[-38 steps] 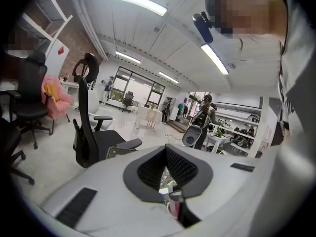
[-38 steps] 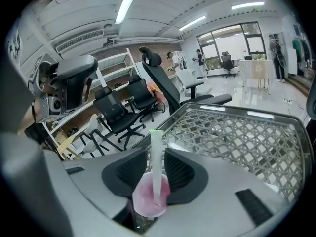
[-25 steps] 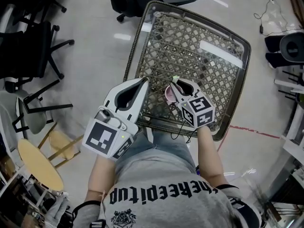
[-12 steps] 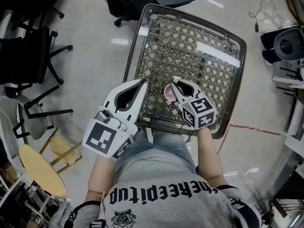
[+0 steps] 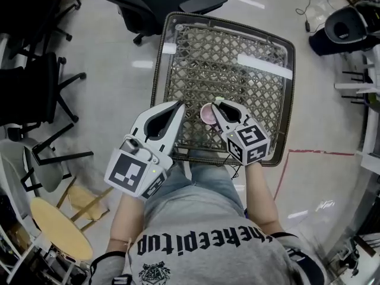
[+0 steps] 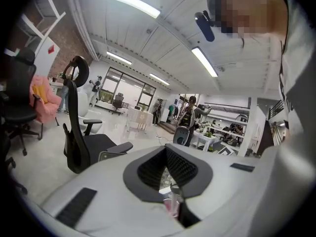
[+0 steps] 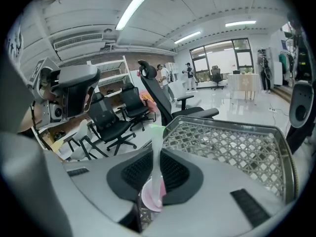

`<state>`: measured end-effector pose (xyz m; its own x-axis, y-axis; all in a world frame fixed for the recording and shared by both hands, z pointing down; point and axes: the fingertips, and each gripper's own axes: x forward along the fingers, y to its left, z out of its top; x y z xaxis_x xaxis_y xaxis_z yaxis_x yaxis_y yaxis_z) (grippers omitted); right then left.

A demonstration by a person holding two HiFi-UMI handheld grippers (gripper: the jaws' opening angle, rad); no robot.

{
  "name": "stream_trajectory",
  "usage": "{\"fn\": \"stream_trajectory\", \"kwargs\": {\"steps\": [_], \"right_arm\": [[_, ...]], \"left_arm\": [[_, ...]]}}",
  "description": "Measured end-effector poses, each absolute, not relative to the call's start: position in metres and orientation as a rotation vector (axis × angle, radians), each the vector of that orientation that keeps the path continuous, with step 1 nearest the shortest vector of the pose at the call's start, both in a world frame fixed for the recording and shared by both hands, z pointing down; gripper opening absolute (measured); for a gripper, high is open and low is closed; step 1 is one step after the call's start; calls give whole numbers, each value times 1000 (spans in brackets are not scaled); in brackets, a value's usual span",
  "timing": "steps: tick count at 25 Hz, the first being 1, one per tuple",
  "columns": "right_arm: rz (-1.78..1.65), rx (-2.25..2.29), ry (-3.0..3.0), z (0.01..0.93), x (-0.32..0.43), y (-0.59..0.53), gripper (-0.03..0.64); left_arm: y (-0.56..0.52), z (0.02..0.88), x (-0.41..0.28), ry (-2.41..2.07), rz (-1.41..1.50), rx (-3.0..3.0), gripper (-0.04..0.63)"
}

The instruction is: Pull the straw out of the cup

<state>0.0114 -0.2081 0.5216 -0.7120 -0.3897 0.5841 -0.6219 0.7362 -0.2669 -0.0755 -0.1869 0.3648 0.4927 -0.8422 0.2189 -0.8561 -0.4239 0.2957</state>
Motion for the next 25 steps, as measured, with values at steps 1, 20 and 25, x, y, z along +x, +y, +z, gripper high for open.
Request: {"fn": "stream_trajectory", "kwargs": {"steps": [1,20,25], "right_arm": [[619,781,-2440,518,13,-208,52],[566,1116,-2530,445,46,-180,52],[537,1187,-2550,426,50,-169,52]], "left_arm": [[-187,363,-73,-1406,53,2385,28],[-169,341,-24,-1097,53,2601,28],[-162,338,-14,-1018,58,2641,28]]}}
